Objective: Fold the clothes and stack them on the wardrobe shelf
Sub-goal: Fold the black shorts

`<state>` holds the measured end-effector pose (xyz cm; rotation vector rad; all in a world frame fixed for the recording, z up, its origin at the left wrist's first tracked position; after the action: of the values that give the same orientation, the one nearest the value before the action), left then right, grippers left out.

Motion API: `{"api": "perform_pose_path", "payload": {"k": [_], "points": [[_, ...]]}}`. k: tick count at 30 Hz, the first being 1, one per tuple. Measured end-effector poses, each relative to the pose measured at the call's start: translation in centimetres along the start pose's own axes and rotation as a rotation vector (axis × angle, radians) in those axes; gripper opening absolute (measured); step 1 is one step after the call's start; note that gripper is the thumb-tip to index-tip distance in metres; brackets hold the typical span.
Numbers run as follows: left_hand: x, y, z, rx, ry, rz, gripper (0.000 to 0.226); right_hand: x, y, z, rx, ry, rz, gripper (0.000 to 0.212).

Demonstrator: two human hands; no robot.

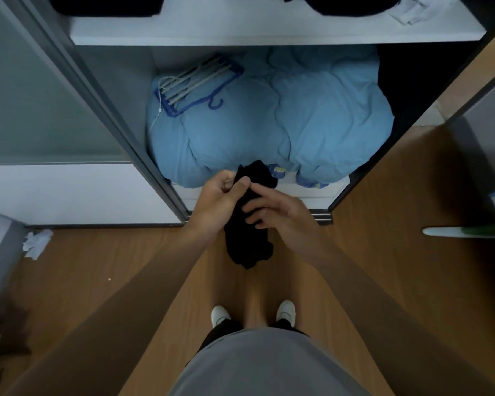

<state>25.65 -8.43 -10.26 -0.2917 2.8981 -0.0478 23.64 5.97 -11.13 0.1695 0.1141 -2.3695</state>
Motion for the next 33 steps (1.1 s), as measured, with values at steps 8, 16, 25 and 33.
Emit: {"api": "perform_pose_path", "payload": {"k": [8,16,25,33], "points": [[-0.2,0.1,-2.5,0.087,0.188,0.251,0.006,0.8,-3.7,4.7,-0.423,-0.187,-0.084,0.032],[-1.0,0.3,-3.7,0.123,0.264,0.328,0.010,1.8,-2.6,5.5,-0.431,-0.181,-0.002,0.016],[-1.4,-1.3,-2.2,0.212,0.260,0.307,0.012,1.4,-1.6,5.7,-0.577,-0.291,0.086,0.013],[-1.1,-1.2,-2.6,0.211,0.279,0.250,0.007,2.0,-2.4,5.5,-0.783,-0.175,0.062,0.016]]}}
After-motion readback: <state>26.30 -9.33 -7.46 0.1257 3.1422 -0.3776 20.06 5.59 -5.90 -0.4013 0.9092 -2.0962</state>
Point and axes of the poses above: each hand's wrist, its own x-axis towards the middle knuckle, its own y-axis out of the palm, z = x × y, the point moved 5 cm from there along x, towards the middle knuckle, and after that the axes turned 7 degrees about z, right-handed, at the moved point
